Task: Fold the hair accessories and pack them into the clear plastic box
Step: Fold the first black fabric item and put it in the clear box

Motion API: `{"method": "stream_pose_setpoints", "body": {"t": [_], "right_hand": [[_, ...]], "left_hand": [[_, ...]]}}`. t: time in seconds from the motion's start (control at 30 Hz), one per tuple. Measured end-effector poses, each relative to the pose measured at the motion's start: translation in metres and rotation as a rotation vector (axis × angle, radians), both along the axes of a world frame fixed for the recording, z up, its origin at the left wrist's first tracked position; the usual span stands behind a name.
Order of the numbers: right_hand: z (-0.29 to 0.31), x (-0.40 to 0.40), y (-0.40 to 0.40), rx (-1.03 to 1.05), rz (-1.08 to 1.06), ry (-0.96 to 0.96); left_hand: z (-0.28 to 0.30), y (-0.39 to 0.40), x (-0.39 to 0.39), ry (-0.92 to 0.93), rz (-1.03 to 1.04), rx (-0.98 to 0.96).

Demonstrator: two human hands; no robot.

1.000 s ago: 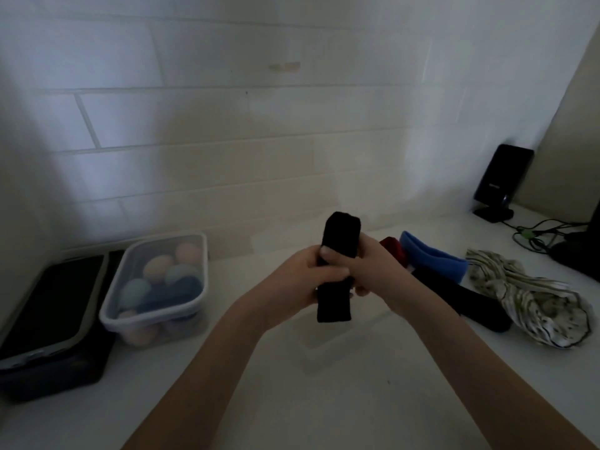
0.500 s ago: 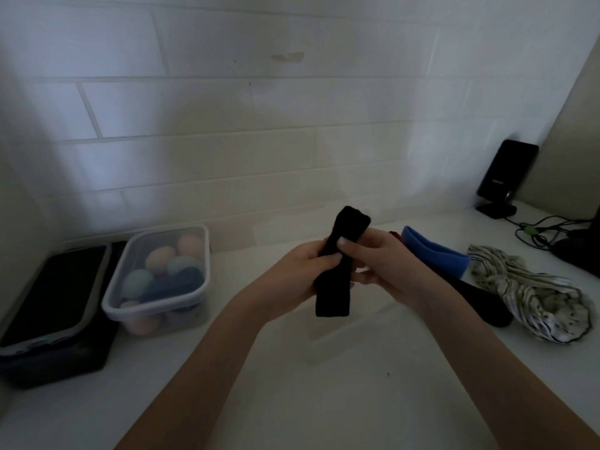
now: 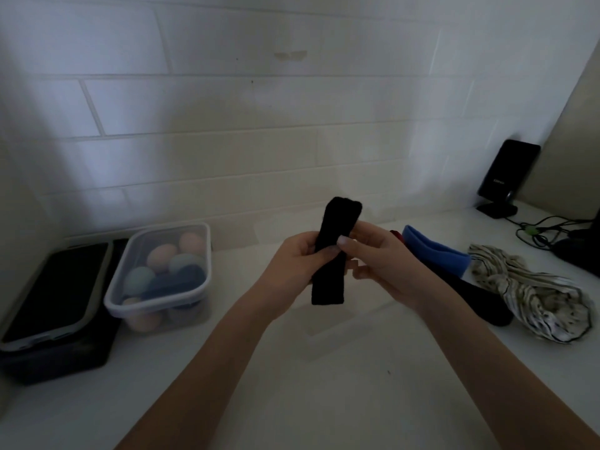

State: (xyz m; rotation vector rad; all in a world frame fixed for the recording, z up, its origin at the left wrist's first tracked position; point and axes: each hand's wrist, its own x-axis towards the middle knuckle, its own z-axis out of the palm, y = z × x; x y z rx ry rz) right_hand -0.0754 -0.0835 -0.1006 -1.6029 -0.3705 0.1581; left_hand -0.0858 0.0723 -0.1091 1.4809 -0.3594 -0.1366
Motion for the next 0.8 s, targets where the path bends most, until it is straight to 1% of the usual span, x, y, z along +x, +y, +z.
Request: {"method": "stream_pose_setpoints", "body": {"t": [0.17, 0.3, 0.43, 0.53, 0.6, 0.7, 0.8], "right_hand": [[0.000, 0.000, 0.005, 0.022, -0.103, -0.072], [-0.003, 0.002, 0.006, 0.061, -0.089, -0.077], [-0.002, 0.003, 0.006, 0.100, -0.132, -0.136], [-0.004, 0.008, 0.002, 0.132, -0.174, -0.145], [-0.006, 0.008, 0.001, 0.146, -0.155, -0.137], [-0.007, 0.009, 0.000, 0.152, -0.047, -0.115], [-0.008, 0.009, -0.002, 0.135, 0.003, -0.160]], "left_hand": [[-0.002, -0.001, 0.001, -0.021, 0.023, 0.020], [-0.002, -0.001, 0.000, -0.016, 0.007, -0.012], [0.000, -0.002, -0.001, 0.011, 0.006, -0.002], [0.002, 0.000, -0.001, 0.063, -0.049, 0.036], [0.002, 0.001, -0.001, 0.085, -0.072, 0.022], [0.001, 0.001, 0.001, 0.072, 0.009, 0.009], [0.000, -0.001, 0.001, 0.058, 0.074, 0.005]]}}
